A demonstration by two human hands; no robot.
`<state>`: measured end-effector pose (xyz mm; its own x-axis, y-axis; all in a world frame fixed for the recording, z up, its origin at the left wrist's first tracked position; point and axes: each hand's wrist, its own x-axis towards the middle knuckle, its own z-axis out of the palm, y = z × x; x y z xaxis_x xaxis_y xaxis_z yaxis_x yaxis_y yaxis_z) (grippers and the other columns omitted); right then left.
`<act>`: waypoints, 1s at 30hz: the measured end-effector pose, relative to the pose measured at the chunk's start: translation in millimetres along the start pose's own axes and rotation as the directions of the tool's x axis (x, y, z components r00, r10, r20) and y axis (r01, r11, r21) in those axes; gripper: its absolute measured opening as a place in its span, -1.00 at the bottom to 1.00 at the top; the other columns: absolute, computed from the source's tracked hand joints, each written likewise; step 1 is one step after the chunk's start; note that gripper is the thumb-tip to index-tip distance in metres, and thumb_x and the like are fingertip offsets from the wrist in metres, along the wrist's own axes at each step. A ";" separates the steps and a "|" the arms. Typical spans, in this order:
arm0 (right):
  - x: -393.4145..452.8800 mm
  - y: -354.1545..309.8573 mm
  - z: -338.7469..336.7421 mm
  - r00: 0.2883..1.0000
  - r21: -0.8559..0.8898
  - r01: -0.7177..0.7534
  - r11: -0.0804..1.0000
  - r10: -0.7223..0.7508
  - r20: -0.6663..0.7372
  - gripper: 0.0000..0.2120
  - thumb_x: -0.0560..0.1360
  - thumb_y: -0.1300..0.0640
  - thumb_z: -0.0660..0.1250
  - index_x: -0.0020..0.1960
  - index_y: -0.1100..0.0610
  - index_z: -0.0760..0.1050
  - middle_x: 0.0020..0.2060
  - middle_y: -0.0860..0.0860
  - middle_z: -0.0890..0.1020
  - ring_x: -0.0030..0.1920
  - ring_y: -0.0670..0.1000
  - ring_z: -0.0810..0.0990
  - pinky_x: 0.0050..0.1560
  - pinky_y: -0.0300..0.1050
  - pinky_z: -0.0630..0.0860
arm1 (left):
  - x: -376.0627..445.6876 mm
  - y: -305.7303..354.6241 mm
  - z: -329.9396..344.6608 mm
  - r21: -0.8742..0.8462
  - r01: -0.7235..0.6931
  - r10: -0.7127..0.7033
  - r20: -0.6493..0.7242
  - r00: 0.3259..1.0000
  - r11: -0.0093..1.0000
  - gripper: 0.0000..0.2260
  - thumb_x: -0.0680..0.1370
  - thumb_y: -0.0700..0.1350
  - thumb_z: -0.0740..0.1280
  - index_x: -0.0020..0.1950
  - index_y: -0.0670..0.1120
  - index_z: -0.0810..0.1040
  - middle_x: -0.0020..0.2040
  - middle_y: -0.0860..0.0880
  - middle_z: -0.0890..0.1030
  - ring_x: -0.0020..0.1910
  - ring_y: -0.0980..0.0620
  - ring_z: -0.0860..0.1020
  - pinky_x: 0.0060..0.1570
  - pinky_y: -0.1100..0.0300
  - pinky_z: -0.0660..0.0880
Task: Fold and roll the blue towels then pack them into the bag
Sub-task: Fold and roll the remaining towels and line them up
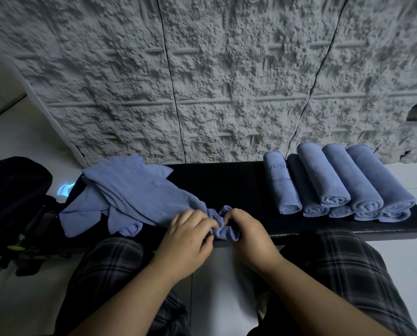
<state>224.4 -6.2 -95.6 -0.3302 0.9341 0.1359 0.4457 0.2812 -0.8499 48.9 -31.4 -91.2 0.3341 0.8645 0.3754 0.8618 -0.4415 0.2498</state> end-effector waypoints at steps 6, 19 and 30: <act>5.8 -0.5 -8.0 0.984 -0.133 0.177 0.975 -0.173 0.041 -0.79 0.33 0.35 0.34 -0.26 0.03 0.49 -0.19 -0.07 0.52 -0.17 -0.13 0.48 -0.18 -0.30 0.39 | 0.6 -5.3 -5.9 -0.001 -0.049 0.049 0.021 0.999 0.999 -0.79 0.40 -0.11 0.19 0.02 0.05 0.36 0.13 0.10 0.49 0.17 0.13 0.42 0.28 0.17 0.18; 6.4 15.3 -17.2 0.960 -0.132 -0.135 0.982 0.097 -0.263 -0.65 0.30 0.42 0.23 -0.30 -0.05 0.46 -0.27 -0.10 0.53 -0.19 -0.05 0.50 -0.18 -0.28 0.39 | -8.3 -41.4 -6.6 0.395 0.299 -0.336 0.028 0.941 0.869 -0.70 0.07 -0.18 0.57 -0.28 -0.06 0.58 -0.28 -0.01 0.49 -0.23 -0.08 0.50 -0.13 0.08 0.19; -6.5 -34.7 -1.1 0.995 -0.401 0.085 0.912 -0.055 0.085 -0.50 0.39 -0.11 0.22 0.31 -0.05 0.41 0.30 -0.14 0.45 0.41 -0.09 0.22 0.40 -0.06 -0.01 | -4.3 8.5 -22.5 0.114 0.015 0.008 -0.199 0.980 0.993 -0.94 0.40 -0.07 0.18 -0.22 0.02 0.44 -0.27 0.11 0.50 -0.16 0.10 0.44 0.17 0.11 0.24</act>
<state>212.0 -21.8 -66.5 -0.4239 0.8951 0.1384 0.7121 0.4238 -0.5597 46.2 -44.3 -70.6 0.2587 0.7957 0.5477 0.9046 -0.3984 0.1517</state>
